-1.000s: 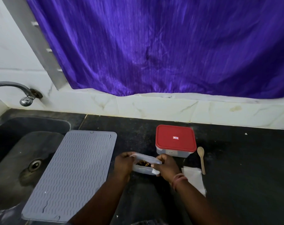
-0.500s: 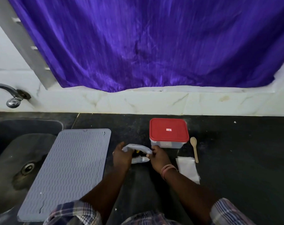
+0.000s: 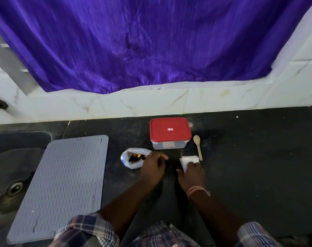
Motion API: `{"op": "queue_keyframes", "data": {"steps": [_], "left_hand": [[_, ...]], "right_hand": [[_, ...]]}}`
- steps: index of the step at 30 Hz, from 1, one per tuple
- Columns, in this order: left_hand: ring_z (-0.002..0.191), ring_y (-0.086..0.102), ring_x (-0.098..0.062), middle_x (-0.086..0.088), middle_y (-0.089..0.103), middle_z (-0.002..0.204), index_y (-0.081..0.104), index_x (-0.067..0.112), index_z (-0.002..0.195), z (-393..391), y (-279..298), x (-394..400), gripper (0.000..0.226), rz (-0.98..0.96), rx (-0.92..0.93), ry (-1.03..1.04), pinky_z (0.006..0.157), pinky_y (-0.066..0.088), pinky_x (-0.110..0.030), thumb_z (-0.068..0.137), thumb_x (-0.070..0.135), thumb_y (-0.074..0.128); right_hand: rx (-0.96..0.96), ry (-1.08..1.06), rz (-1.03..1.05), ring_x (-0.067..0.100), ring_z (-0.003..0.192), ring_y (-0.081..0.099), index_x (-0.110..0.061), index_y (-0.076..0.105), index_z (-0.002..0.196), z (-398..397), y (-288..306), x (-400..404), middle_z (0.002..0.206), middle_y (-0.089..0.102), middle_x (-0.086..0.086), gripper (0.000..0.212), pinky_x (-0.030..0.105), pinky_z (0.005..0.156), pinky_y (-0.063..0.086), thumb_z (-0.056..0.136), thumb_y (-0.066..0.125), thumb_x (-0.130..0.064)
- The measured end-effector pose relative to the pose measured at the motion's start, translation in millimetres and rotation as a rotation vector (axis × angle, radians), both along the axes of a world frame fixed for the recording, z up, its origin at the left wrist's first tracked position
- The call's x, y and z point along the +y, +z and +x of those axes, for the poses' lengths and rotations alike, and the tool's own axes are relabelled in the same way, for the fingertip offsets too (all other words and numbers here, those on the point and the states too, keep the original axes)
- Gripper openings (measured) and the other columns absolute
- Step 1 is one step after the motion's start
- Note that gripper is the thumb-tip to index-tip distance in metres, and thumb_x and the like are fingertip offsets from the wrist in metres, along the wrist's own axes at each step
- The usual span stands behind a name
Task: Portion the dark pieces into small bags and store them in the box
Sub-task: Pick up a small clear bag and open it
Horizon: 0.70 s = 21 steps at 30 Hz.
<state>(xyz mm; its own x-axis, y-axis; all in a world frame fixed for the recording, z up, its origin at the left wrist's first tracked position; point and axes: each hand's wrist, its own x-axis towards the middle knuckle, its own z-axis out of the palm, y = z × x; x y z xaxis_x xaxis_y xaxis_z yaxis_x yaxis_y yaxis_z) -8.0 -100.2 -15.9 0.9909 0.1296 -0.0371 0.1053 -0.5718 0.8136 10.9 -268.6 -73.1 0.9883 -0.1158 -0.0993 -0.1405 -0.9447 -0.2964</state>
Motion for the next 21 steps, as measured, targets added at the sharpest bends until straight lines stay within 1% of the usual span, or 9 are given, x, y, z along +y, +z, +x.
{"op": "queue_keyframes", "data": {"steps": [2,5,6,8,10,13,15,18,21], "left_hand": [[0.098,0.064,-0.008,0.007,0.07,0.102,0.072,0.018,0.104,-2.3,-4.8,-11.2,0.026,-0.016,0.098,-0.12,0.088,0.049,-0.02,0.092,0.002,0.056],[0.093,0.067,-0.006,0.004,0.074,0.104,0.073,0.019,0.108,-5.4,-6.7,-23.8,0.024,0.014,0.248,-0.233,0.071,0.042,-0.001,0.093,0.007,0.058],[0.093,0.068,-0.007,0.003,0.075,0.104,0.073,0.019,0.109,-6.5,-7.1,-27.6,0.024,0.01,0.299,-0.249,0.068,0.042,0.0,0.093,0.007,0.059],[0.094,0.071,-0.009,0.002,0.075,0.104,0.073,0.02,0.11,-5.6,-7.0,-35.9,0.023,-0.027,0.392,-0.255,0.076,0.051,-0.01,0.094,0.009,0.06],[0.095,0.072,-0.012,0.003,0.075,0.103,0.073,0.023,0.107,-3.6,-6.8,-39.2,0.02,-0.079,0.454,-0.212,0.088,0.058,-0.027,0.095,0.011,0.061],[0.088,0.069,-0.014,0.0,0.074,0.103,0.071,0.025,0.106,1.2,-1.1,-52.0,0.015,-0.19,0.534,-0.106,0.083,0.057,-0.032,0.098,0.018,0.061],[0.092,0.068,-0.016,-0.007,0.074,0.107,0.069,0.017,0.115,3.4,6.6,-62.4,0.019,-0.388,0.573,0.019,0.088,0.057,-0.036,0.101,0.024,0.058],[0.108,0.069,-0.026,-0.012,0.073,0.115,0.066,0.01,0.119,11.0,22.4,-74.6,0.043,-0.901,0.586,0.258,0.097,0.056,-0.04,0.099,0.048,0.059],[0.105,0.07,-0.026,-0.014,0.074,0.111,0.066,0.008,0.112,16.1,38.1,-69.7,0.052,-1.076,0.527,0.415,0.097,0.057,-0.042,0.094,0.056,0.062]], "right_hand": [[0.01,0.065,0.029,0.035,0.107,0.057,-0.008,0.064,0.111,-6.9,-9.6,-7.8,0.116,0.062,0.015,0.038,0.042,0.097,0.047,0.085,0.067,-0.036],[-0.016,0.067,0.138,0.04,0.098,0.063,-0.001,0.069,0.098,-5.5,-11.8,-18.0,0.104,0.067,0.022,0.021,0.042,0.091,0.05,0.081,0.069,-0.014],[-0.028,0.045,0.173,0.041,0.094,0.065,0.001,0.07,0.094,-4.1,-9.1,-21.3,0.099,0.069,0.023,0.017,0.041,0.088,0.05,0.082,0.068,-0.011],[-0.01,0.008,0.225,0.039,0.09,0.067,0.001,0.072,0.09,-1.1,0.7,-26.7,0.096,0.071,0.021,0.015,0.037,0.083,0.051,0.089,0.065,-0.012],[-0.021,-0.046,0.304,0.033,0.094,0.069,-0.002,0.075,0.092,0.2,11.9,-24.7,0.098,0.073,0.016,0.018,0.032,0.083,0.05,0.093,0.061,-0.013],[-0.148,-0.196,0.454,0.033,0.094,0.067,-0.005,0.075,0.094,1.0,25.7,-28.8,0.099,0.071,0.015,0.016,0.036,0.086,0.05,0.093,0.06,-0.007],[-0.322,-0.2,0.499,0.032,0.088,0.064,-0.009,0.071,0.09,1.5,32.8,-32.2,0.093,0.068,0.012,0.012,0.039,0.08,0.05,0.094,0.06,-0.008],[-0.462,-0.038,0.494,0.022,0.089,0.055,-0.016,0.068,0.093,2.4,44.1,-35.3,0.095,0.065,0.002,0.013,0.034,0.076,0.047,0.096,0.054,-0.016],[-0.449,0.18,0.533,0.019,0.1,0.053,-0.015,0.067,0.099,-6.1,44.9,-32.5,0.107,0.063,0.001,0.019,0.031,0.085,0.047,0.096,0.049,-0.015]]}}
